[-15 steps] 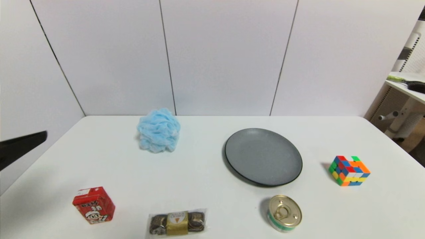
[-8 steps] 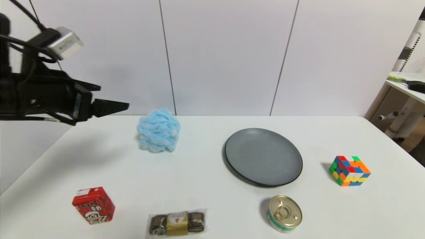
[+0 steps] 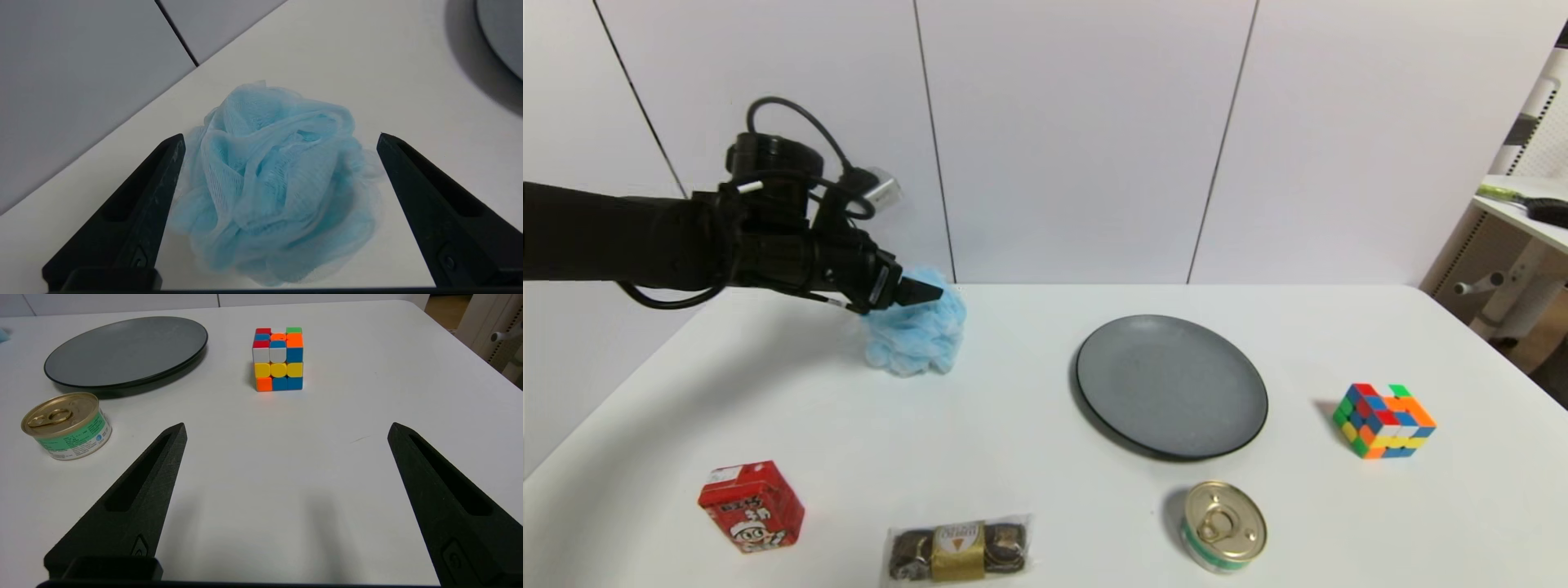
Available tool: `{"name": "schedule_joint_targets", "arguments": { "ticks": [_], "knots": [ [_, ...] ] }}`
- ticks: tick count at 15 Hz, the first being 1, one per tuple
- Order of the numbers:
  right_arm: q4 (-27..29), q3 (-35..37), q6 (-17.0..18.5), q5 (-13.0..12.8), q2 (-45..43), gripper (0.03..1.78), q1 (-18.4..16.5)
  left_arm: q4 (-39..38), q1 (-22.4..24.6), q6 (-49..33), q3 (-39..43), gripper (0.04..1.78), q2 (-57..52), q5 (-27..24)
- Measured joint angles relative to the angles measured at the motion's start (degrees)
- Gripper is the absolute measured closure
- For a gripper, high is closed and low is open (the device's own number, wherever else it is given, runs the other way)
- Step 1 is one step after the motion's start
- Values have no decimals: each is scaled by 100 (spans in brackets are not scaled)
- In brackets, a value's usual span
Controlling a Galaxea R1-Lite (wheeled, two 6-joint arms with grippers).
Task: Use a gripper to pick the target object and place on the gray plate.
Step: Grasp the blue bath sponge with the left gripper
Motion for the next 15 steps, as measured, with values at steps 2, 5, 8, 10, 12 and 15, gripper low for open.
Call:
{"name": "schedule_joint_targets", "arguments": {
  "ticks": [2,5,8,10,12,15],
  "knots": [
    [0,0,0,0,0,11,0,-9,-5,55,-128,13,333,57],
    [0,0,2,0,0,11,0,18,-6,126,-157,13,617,193],
    [0,0,0,-2,0,11,0,46,-6,138,-141,13,772,265],
    [0,0,2,0,0,11,0,49,-6,135,-139,13,829,273],
    [0,0,2,1,0,11,0,55,-9,138,-139,13,868,300],
    [0,0,2,0,0,11,0,82,-16,118,-160,49,906,374]
  ]
}}
